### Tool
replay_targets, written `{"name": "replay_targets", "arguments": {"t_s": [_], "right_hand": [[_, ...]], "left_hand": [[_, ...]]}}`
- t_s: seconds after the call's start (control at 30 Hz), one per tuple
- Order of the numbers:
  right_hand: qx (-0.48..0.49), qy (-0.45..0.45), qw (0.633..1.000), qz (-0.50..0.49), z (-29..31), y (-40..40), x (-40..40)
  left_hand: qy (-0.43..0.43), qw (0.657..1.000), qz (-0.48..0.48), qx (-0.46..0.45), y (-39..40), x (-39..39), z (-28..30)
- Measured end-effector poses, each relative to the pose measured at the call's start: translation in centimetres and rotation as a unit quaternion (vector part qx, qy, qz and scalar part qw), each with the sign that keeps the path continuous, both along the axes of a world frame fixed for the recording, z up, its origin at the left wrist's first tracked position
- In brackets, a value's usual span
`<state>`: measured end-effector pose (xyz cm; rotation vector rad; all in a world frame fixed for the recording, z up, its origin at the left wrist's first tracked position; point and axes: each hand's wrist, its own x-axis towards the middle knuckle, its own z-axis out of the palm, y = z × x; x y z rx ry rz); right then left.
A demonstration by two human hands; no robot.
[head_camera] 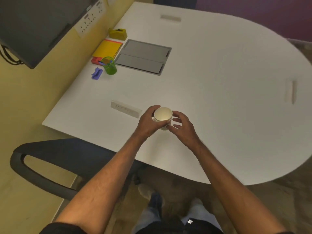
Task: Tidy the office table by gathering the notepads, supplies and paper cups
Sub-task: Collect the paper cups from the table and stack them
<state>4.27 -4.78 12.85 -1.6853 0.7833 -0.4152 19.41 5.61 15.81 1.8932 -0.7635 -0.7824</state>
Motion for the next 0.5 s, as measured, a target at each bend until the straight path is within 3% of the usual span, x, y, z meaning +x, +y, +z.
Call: {"name": "replay_targets", "arguments": {"t_s": [0.5], "right_hand": [[0.055,-0.024,0.987,-0.152,2.2,-10.7,-33.6]], "left_hand": [[0.034,0.991,-0.13,-0.009,-15.6,-32.2,0.9]]}}
